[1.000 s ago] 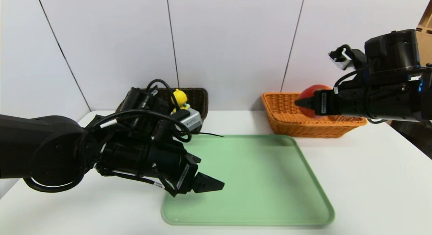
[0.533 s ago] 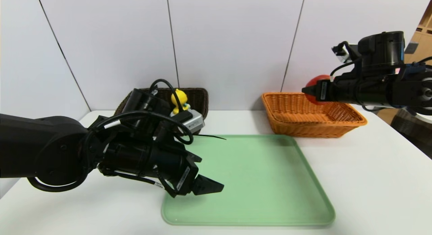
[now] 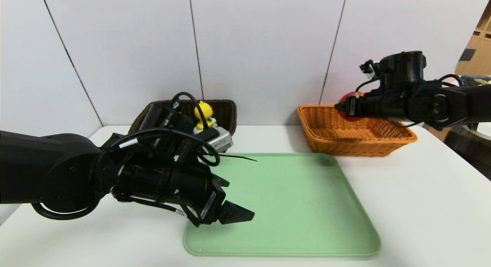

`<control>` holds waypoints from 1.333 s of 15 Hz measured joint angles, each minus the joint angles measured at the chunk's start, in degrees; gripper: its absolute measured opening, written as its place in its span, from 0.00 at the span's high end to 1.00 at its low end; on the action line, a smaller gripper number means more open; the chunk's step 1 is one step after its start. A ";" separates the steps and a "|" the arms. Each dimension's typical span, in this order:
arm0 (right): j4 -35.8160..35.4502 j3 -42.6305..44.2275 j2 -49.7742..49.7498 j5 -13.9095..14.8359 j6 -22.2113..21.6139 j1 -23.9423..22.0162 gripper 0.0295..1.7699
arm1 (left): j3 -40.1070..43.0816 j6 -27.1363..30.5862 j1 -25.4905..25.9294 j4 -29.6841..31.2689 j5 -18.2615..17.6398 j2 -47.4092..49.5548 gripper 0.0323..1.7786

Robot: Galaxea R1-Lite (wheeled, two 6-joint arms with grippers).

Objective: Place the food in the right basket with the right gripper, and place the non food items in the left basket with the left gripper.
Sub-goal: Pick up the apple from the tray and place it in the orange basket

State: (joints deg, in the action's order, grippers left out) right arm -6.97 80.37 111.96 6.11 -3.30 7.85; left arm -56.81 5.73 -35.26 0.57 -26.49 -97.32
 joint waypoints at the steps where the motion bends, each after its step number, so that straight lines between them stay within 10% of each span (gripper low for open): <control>1: 0.15 1.29 1.27 -0.05 0.02 -0.20 0.29 | 0.11 -0.02 0.01 0.00 0.00 0.00 0.05; 20: 9.23 12.09 11.30 -0.16 9.11 -1.90 0.20 | 1.24 0.17 0.01 1.99 0.01 -0.26 0.05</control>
State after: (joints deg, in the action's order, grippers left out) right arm 2.26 92.47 123.26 5.95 5.80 5.95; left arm -55.56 5.90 -35.24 2.56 -26.48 -97.57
